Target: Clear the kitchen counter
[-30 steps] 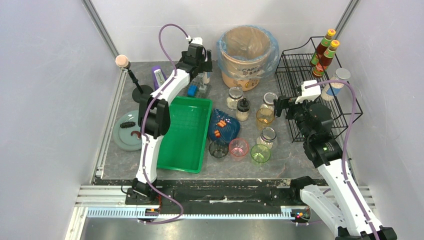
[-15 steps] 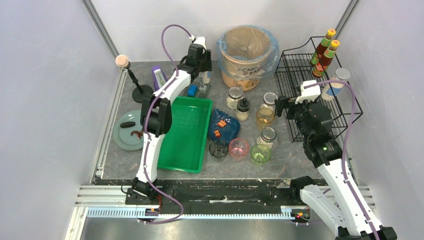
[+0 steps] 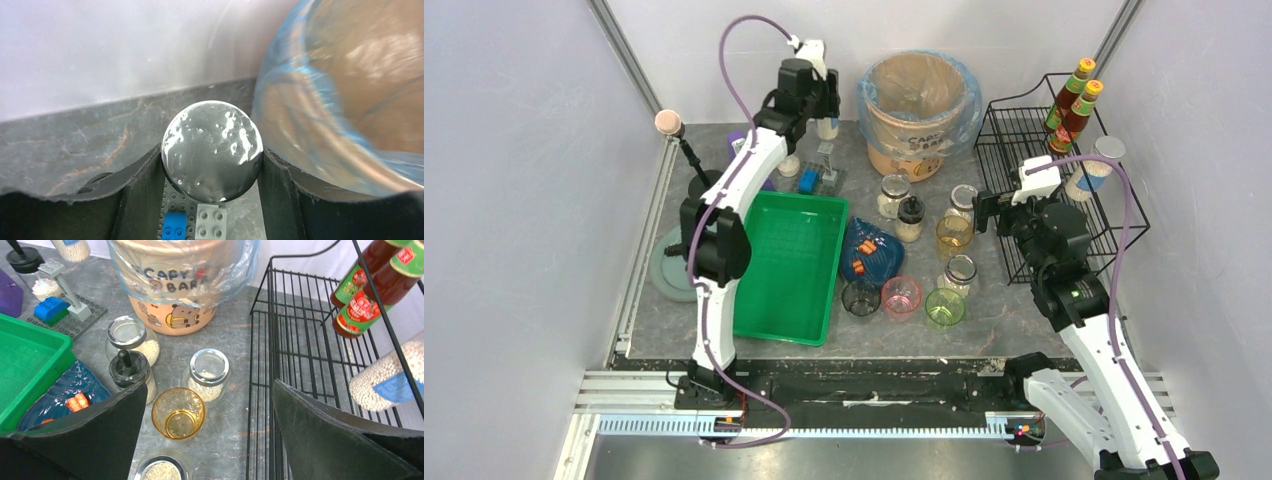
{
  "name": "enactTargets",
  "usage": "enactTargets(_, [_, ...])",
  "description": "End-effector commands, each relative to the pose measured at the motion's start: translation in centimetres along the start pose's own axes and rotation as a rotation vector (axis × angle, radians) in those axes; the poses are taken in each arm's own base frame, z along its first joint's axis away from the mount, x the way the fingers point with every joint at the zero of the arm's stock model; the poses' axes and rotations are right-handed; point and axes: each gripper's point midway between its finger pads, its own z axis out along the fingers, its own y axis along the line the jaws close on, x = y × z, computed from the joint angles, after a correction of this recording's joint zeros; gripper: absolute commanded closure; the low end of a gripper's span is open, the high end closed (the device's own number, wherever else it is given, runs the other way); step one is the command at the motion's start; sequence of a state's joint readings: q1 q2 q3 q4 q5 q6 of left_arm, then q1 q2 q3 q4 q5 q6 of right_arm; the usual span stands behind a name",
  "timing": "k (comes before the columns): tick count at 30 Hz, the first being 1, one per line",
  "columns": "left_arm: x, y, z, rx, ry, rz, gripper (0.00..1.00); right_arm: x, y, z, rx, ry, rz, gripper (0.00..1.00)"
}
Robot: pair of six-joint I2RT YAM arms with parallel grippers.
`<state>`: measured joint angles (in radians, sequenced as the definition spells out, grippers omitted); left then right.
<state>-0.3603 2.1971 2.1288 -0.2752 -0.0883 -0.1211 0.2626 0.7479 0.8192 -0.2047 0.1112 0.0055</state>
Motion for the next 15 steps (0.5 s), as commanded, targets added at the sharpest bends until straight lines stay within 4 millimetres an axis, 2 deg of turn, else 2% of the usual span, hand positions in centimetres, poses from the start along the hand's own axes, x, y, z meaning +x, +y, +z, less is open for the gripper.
enactTargets(1, [-13.4,-1.6,-10.1,0.099,-0.269,0.037,0.63,-4.2,1.2,-0.5,-0.088,-0.102,-0.05,0.02])
enactTargets(3, [-14.4,-2.2,-12.7,0.138,-0.271,0.046,0.64,-4.7,1.4,-0.6,-0.102,-0.113,-0.065,0.02])
enactTargets(8, [-14.4,-3.8,-18.2,0.251,-0.234,0.04,0.64,-5.4,3.3,-1.1,-0.216,-0.145,-0.093,0.02])
enactTargets(15, [-10.8,-6.7,-24.3,0.46,-0.134,0.041,0.63,-5.2,6.7,-1.8,-0.421,-0.177,-0.129,0.02])
